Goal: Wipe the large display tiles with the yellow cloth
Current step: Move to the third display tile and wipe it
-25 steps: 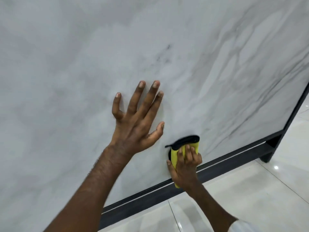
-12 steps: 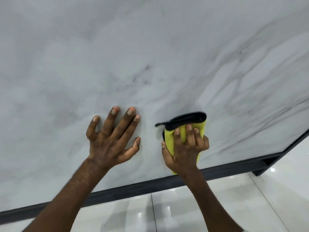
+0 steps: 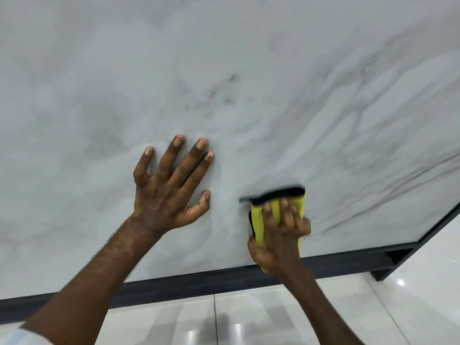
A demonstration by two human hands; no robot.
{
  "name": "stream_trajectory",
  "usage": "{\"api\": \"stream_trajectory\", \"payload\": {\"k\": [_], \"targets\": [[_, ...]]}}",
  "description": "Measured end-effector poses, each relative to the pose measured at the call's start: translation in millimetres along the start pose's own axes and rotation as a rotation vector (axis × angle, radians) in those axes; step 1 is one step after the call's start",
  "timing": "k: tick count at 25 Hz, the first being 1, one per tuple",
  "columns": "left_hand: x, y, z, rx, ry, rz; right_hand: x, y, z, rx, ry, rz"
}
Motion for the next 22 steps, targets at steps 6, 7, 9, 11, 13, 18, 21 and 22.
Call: {"api": "stream_trajectory", "payload": {"k": [6,7,9,11,13,18,21,22], "targets": [[-5,1,4,0.009,0.001,-0.038,-152,0,54,0.028,0.284,0.005],[-6,0,5,0.021,-0.016,-0.029,-128,3,44,0.063,0.269,0.017],[-8,6,16,0.085,-0.056,0.036,-69,6,24,0.107,0.181,0.008],[-30,10,32,0.194,-0.061,0.119,-48,10,21,0.092,0.118,-0.040],[-80,-6,43,0.218,0.009,0.192,-78,5,36,0.054,0.115,-0.016],[-150,-33,32,0.089,0.014,0.412,-278,-19,116,-0.009,0.297,0.106],[-142,-26,23,0.040,-0.017,0.378,-325,-21,132,0.024,0.405,0.046],[-144,-27,24,0.037,-0.030,0.369,-317,-19,128,0.056,0.398,0.057]]}}
Point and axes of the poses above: each hand's wrist, its own x-axis away from the middle knuckle, its own z-axis out of the back of the hand, y = z × x, the point moved 3 cm from there along -x, towards the middle knuckle, and after that the axes turned 7 degrees about -x, right-handed, at the moved point
